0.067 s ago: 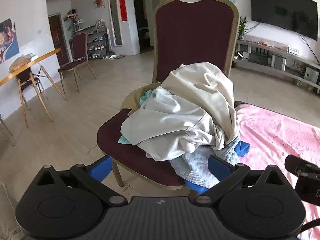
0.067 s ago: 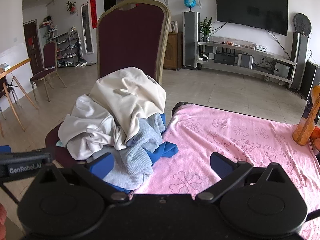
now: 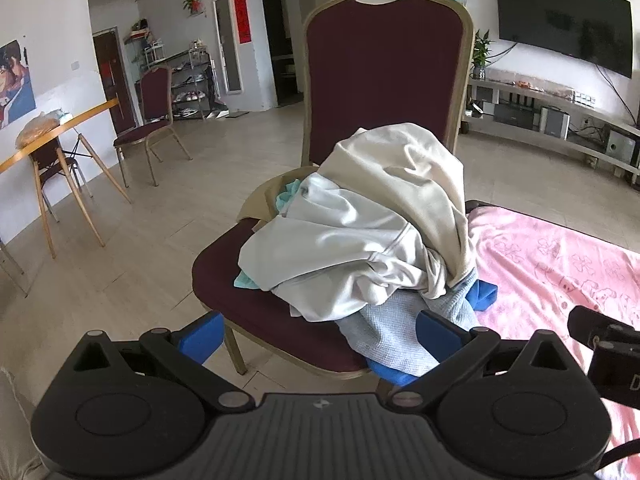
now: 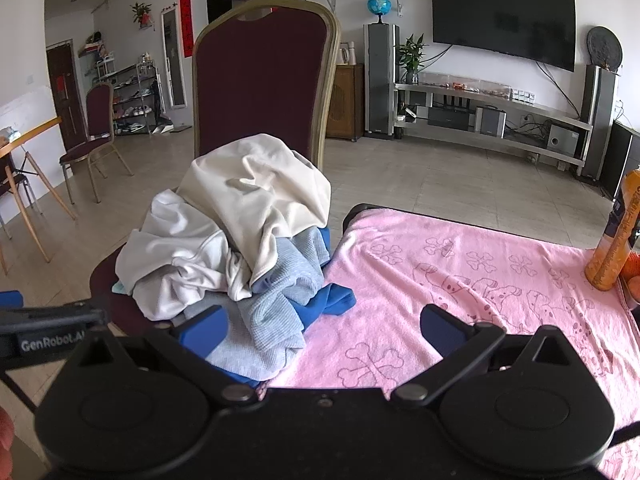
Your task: Fold clothes
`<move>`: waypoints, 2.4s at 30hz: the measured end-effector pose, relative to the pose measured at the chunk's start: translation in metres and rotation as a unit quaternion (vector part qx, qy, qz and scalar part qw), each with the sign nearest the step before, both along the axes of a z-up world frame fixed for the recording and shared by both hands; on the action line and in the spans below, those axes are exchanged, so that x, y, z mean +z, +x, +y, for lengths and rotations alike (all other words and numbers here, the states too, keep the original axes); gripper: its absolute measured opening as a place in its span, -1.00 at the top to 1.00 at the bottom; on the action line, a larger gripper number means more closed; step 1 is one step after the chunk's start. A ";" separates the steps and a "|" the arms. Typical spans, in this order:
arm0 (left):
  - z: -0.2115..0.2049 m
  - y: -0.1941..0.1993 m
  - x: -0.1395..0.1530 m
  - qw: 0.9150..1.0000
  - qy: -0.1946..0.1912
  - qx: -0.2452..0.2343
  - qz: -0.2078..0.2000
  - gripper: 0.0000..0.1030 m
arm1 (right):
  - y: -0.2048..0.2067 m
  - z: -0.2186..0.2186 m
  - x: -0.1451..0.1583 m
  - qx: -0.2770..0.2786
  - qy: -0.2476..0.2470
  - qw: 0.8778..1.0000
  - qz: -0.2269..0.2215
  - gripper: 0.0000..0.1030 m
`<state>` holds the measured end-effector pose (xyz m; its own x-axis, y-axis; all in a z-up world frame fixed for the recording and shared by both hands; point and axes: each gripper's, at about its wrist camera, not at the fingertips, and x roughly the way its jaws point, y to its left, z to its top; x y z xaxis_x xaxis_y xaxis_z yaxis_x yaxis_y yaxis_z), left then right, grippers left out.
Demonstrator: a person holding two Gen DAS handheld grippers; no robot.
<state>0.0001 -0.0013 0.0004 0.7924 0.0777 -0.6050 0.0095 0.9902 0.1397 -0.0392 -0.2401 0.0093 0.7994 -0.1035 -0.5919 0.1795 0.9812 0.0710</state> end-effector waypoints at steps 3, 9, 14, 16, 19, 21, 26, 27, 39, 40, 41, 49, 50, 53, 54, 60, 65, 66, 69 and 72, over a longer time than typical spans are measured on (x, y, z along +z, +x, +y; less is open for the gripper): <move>-0.002 0.000 0.000 1.000 -0.001 -0.001 -0.001 -0.99 | 0.000 0.000 0.000 0.000 -0.001 1.000 0.000 -1.00; -0.005 0.000 0.001 1.000 -0.003 -0.004 -0.003 -0.99 | 0.000 -0.002 0.001 0.003 -0.001 1.000 -0.002 -1.00; -0.007 0.001 0.002 1.000 -0.005 -0.005 -0.004 -0.99 | 0.000 -0.002 0.001 0.004 -0.001 1.000 -0.002 -1.00; -0.007 0.002 0.002 1.000 -0.004 -0.005 -0.004 -0.99 | 0.001 -0.003 0.000 0.004 0.001 1.000 -0.002 -1.00; -0.006 0.001 0.000 1.000 -0.006 -0.004 -0.003 -0.99 | 0.002 -0.003 -0.001 0.004 0.001 1.000 0.000 -1.00; -0.006 0.002 -0.001 1.000 -0.006 -0.003 -0.002 -0.99 | 0.002 -0.003 -0.001 0.005 0.002 1.000 0.001 -1.00; -0.003 0.003 -0.002 1.000 -0.009 -0.002 0.000 -0.99 | 0.002 -0.003 -0.002 0.005 0.003 1.000 0.001 -1.00; -0.003 0.003 -0.002 1.000 -0.009 -0.001 0.000 -0.99 | 0.001 -0.003 -0.002 0.005 0.003 1.000 0.000 -1.00; -0.002 0.002 -0.003 1.000 -0.010 -0.003 0.002 -0.99 | 0.001 -0.002 -0.002 0.008 0.004 1.000 0.001 -1.00; -0.003 0.002 -0.003 1.000 -0.010 -0.003 0.003 -0.99 | 0.001 -0.002 -0.002 0.007 0.004 1.000 0.002 -1.00; -0.002 0.002 -0.003 1.000 -0.010 -0.003 0.002 -0.99 | 0.001 -0.002 -0.002 0.007 0.004 1.000 0.002 -1.00; -0.002 0.003 -0.003 1.000 -0.010 -0.002 0.004 -0.99 | 0.002 -0.002 -0.002 0.007 0.005 1.000 0.002 -1.00; -0.002 0.003 -0.003 1.000 -0.009 -0.002 0.004 -0.99 | 0.002 -0.002 -0.002 0.007 0.005 1.000 0.002 -1.00; -0.002 0.003 -0.003 1.000 -0.009 -0.002 0.004 -0.99 | 0.001 -0.003 -0.002 0.007 0.005 1.000 0.002 -1.00; -0.002 0.003 -0.003 1.000 -0.009 -0.002 0.004 -0.99 | 0.001 -0.003 -0.002 0.008 0.005 1.000 0.002 -1.00; -0.001 0.002 -0.004 1.000 -0.009 -0.003 0.005 -0.99 | 0.002 -0.003 -0.001 0.006 0.006 1.000 0.003 -1.00; -0.001 0.002 -0.004 1.000 -0.008 -0.003 0.006 -0.99 | 0.002 -0.003 -0.002 0.006 0.006 1.000 0.004 -1.00; -0.001 0.002 -0.004 1.000 -0.008 -0.003 0.007 -0.99 | 0.002 -0.003 -0.002 0.006 0.006 1.000 0.004 -1.00; -0.001 0.003 -0.004 1.000 -0.008 -0.003 0.008 -0.99 | 0.002 -0.003 -0.002 0.006 0.006 1.000 0.005 -1.00; 0.001 0.005 -0.005 1.000 -0.007 0.000 0.008 -0.99 | 0.003 -0.003 -0.002 0.005 0.007 1.000 0.004 -1.00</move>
<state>0.0050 -0.0007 -0.0047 0.7821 0.0692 -0.6193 0.0113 0.9921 0.1252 -0.0365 -0.2429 0.0069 0.7953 -0.0868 -0.5999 0.1698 0.9820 0.0831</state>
